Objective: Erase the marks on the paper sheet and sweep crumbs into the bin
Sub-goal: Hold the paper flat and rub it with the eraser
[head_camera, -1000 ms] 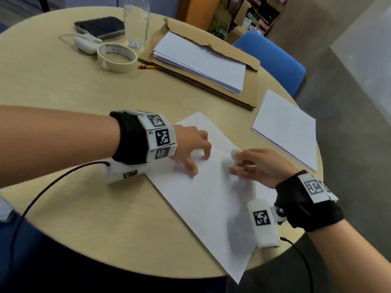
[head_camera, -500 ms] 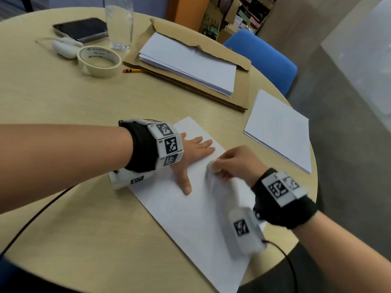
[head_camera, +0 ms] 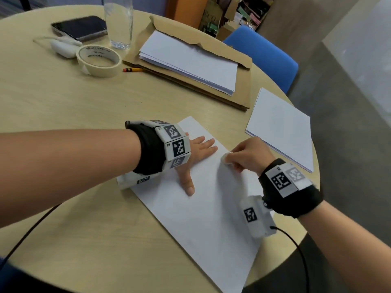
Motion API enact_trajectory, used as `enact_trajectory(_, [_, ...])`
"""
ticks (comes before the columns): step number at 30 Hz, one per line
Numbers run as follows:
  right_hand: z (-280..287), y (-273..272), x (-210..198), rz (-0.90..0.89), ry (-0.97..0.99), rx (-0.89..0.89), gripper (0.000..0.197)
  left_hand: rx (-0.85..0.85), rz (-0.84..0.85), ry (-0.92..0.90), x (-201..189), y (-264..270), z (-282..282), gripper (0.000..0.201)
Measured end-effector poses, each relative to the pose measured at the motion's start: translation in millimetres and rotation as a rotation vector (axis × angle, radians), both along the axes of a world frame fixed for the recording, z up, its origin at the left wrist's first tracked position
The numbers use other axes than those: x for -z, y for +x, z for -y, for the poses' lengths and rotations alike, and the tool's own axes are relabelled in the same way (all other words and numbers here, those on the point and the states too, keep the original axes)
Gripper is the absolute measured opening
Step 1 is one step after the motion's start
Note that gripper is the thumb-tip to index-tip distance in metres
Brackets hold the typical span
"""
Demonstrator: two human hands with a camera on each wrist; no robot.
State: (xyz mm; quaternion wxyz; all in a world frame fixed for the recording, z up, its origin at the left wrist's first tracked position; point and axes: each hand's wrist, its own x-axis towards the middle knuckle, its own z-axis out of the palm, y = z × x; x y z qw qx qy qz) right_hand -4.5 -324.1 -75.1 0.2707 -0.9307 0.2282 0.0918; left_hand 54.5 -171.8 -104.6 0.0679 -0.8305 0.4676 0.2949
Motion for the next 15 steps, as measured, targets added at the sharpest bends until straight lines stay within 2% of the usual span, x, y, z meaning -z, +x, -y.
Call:
enact_trajectory(6, [-41,-21,7,-0.143,0.118,-0.253,0.019,0.000,0.012,-0.004,2,1,0,0.131])
enact_trajectory(11, [5,3,0,-0.018,0.086,0.040,0.014,0.003,0.009,-0.013,3,1,0,0.130])
enact_trajectory(13, [6,3,2,0.035,0.014,0.035,0.017,0.006,0.012,-0.014,3,0,0,0.130])
enact_trajectory(15, [-12,-9,6,0.006,0.004,-0.081,0.018,0.004,0.016,-0.019,3,0,1,0.130])
